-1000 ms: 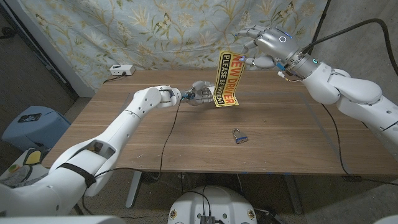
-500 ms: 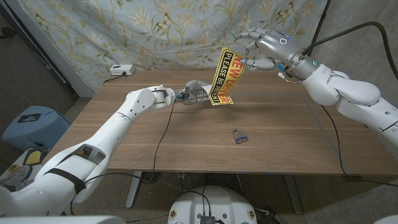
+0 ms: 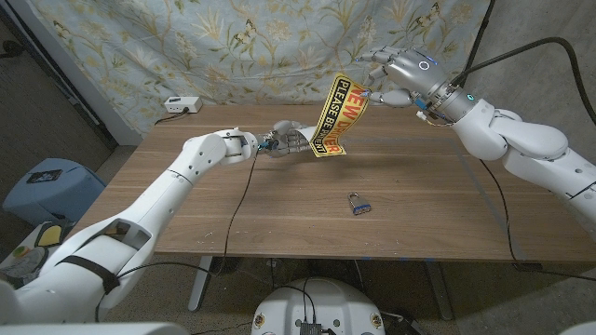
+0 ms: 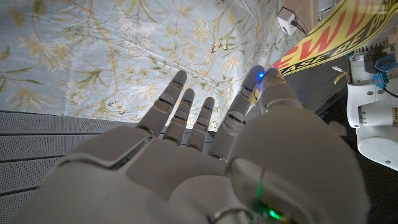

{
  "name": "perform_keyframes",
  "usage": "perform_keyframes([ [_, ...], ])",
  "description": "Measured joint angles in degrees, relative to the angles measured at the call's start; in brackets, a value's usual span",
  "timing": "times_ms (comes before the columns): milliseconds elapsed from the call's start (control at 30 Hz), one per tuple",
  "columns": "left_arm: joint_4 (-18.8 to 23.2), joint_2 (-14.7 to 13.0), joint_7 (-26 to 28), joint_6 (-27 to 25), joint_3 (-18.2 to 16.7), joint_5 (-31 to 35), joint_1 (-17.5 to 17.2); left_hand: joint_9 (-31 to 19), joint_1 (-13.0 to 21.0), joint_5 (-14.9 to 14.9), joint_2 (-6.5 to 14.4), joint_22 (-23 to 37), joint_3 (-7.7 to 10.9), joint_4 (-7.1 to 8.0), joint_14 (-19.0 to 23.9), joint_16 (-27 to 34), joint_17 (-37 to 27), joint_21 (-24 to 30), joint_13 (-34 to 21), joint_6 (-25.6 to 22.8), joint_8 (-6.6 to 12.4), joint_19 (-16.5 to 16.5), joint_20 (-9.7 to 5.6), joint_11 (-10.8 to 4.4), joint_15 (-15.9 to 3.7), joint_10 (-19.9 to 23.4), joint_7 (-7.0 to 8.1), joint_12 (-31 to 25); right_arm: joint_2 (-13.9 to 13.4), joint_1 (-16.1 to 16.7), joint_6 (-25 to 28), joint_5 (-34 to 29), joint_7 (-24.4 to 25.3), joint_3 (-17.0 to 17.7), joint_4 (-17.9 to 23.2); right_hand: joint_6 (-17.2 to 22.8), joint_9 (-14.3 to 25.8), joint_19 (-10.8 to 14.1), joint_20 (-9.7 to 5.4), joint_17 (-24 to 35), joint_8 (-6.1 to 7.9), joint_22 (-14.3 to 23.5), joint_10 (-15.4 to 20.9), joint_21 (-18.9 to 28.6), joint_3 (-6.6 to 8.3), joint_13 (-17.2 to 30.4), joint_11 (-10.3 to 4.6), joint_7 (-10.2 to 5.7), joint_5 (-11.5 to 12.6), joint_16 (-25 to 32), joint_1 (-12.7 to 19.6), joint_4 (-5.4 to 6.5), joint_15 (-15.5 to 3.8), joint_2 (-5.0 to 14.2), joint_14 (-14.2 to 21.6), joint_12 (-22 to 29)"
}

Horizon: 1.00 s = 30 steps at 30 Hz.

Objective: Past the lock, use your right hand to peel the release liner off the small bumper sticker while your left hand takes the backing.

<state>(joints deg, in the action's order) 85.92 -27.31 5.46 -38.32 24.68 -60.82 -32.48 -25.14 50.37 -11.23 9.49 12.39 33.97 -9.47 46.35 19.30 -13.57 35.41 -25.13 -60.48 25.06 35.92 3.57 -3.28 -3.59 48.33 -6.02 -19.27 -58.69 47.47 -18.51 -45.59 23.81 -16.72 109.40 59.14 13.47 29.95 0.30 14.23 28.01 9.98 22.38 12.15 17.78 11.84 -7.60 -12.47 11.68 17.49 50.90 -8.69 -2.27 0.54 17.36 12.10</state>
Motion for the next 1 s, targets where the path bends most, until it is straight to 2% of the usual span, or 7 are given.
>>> perform_keyframes([
  [1000,-2.88,-0.98,1.19,0.06,0.96,1.44,1.16,-0.25,-0.01,0.0,0.0,-0.15,-0.24,0.24,0.0,-0.23,-0.01,0.43,-0.8,0.43,0.45,-0.21,0.22,0.0,0.01,0.0,0.18,0.03,-0.62,-0.2,0.76,1.28,-0.93,0.12,-1.53,0.0,-0.03,0.31,0.31,0.0,-0.05,0.0,0.0,0.0,0.0,0.0,0.0,0.0,0.0,0.0,0.0,0.0,-0.08,0.0,0.51,0.0],
])
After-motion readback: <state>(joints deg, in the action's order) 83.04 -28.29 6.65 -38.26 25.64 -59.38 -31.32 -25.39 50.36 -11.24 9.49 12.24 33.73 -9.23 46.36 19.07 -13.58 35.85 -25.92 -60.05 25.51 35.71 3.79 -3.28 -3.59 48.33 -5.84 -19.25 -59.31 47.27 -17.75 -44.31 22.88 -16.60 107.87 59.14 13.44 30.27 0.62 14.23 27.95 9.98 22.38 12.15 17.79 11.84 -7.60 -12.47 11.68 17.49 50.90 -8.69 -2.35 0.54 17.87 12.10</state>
